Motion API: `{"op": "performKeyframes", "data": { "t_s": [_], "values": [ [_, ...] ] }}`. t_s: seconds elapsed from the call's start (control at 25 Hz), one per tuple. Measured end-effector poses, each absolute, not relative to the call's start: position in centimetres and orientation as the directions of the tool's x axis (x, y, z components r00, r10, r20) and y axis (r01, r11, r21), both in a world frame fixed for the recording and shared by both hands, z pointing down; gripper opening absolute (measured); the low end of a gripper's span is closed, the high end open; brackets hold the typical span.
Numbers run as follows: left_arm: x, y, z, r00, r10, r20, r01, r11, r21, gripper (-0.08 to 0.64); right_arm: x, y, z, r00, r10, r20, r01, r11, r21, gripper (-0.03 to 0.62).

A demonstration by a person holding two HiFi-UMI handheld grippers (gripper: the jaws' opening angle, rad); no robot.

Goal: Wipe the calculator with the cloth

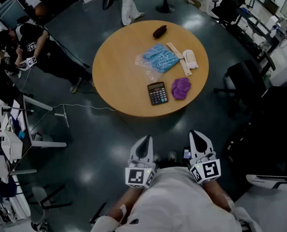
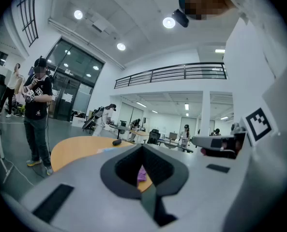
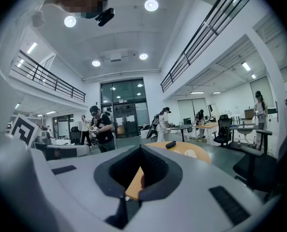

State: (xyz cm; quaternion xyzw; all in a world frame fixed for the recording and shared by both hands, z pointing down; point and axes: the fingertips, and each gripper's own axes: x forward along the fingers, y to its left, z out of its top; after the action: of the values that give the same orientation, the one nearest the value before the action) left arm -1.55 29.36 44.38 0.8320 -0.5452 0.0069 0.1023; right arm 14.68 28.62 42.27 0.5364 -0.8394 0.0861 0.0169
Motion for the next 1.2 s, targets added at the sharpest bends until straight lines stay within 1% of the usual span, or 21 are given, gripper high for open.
{"op": "performKeyframes", "data": {
  "t_s": [0.36, 0.68, 0.96, 1.2],
  "values": [
    [-1.8, 29.0, 44.7, 0.389, -0.912, 0.127, -0.914, -0.366, 0.173, 0.008, 14.9, 28.3, 42.3, -0.425, -0.898, 0.116, -0.903, 0.412, -0.121, 0.015],
    [-1.7, 28.6, 45.5, 0.381, -0.913, 0.149, -0.919, -0.356, 0.172, 0.008, 15.6, 28.1, 42.1, -0.434, -0.896, 0.09, -0.895, 0.417, -0.158, 0.015],
    [-1.6, 28.7, 48.1, 0.358, -0.917, 0.174, -0.926, -0.325, 0.192, 0.008, 16.6, 27.0, 44.2, -0.475, -0.871, 0.127, -0.877, 0.455, -0.156, 0.015],
    [-1.8, 25.2, 49.0, 0.365, -0.911, 0.192, -0.924, -0.329, 0.197, 0.008, 16.4, 22.6, 44.5, -0.488, -0.862, 0.134, -0.87, 0.471, -0.144, 0.015]
  ]
}}
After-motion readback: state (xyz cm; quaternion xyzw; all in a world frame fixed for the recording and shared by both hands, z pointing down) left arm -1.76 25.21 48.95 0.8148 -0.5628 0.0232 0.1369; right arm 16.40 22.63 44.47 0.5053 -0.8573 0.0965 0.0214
